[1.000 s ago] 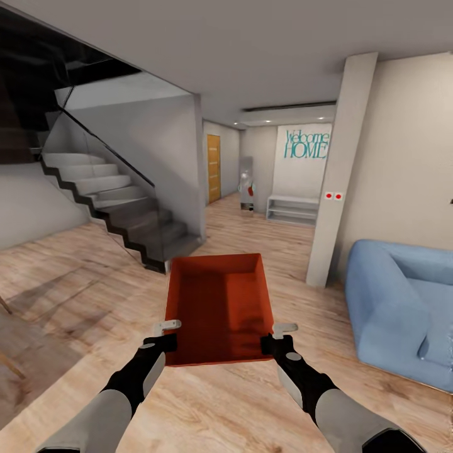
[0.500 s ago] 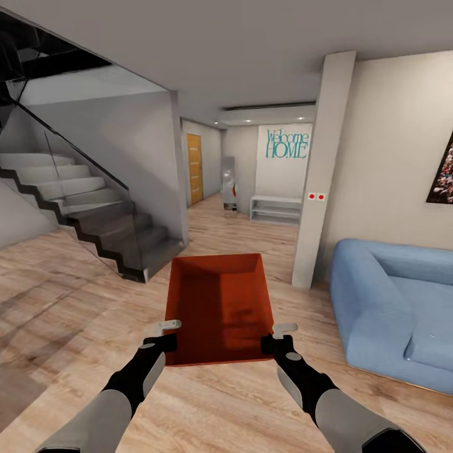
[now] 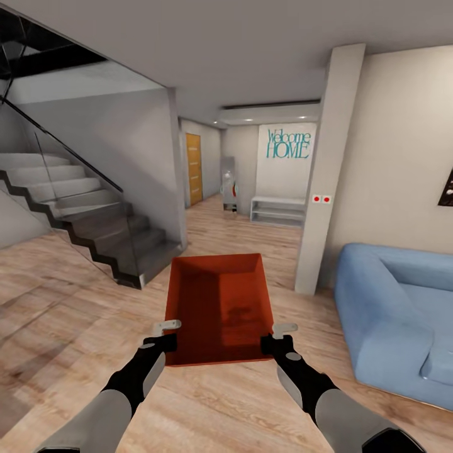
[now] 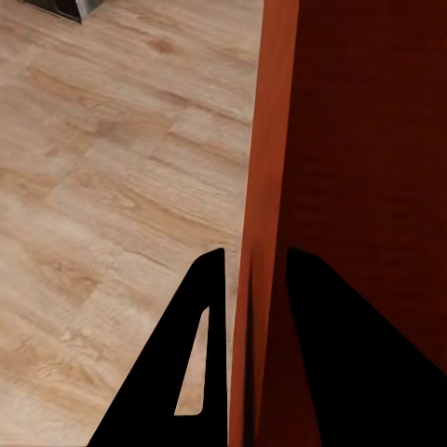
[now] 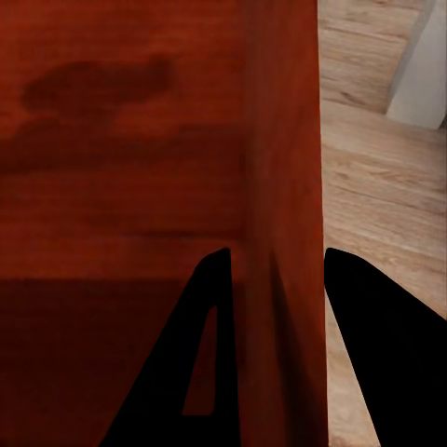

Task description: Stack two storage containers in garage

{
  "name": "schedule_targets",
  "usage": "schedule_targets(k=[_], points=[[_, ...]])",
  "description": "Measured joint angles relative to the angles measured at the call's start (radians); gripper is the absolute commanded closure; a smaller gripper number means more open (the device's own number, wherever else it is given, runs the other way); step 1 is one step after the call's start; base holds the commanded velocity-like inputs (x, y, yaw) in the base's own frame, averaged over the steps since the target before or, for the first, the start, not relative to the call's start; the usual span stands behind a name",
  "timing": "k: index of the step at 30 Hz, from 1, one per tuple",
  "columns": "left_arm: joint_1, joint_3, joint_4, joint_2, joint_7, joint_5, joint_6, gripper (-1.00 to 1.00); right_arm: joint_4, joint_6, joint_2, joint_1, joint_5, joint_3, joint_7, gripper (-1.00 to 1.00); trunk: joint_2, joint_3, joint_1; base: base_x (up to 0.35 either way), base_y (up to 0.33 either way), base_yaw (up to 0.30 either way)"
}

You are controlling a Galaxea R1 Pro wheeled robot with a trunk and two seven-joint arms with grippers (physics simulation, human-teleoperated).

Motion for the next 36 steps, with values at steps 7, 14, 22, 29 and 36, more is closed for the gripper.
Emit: schedule_targets(k=[7,14,22,29,36], points=[[0.0,0.0,0.0,0.0,0.0,0.0,0.0,1.0,0.0,0.0,0.0,0.0,0.0,0.0,0.0,1.0,0.0,0.0,0.0,0.322,0.0,0.0],[0.0,0.0,0.0,0.0,0.0,0.0,0.0,1.0,0.0,0.0,0.0,0.0,0.0,0.0,0.0,1.0,0.0,0.0,0.0,0.322,0.0,0.0],[0.0,0.001,0.0,0.0,0.0,0.0,0.0,1.0,0.0,0.0,0.0,0.0,0.0,0.0,0.0,1.0,0.0,0.0,0.0,0.322,0.0,0.0],[0.0,0.0,0.0,0.0,0.0,0.0,0.0,1.0,0.0,0.0,0.0,0.0,0.0,0.0,0.0,1.0,0.0,0.0,0.0,0.322,0.0,0.0],[0.0,0.0,0.0,0.0,0.0,0.0,0.0,1.0,0.0,0.0,0.0,0.0,0.001,-0.001,0.0,1.0,0.0,0.0,0.0,0.322,0.0,0.0]])
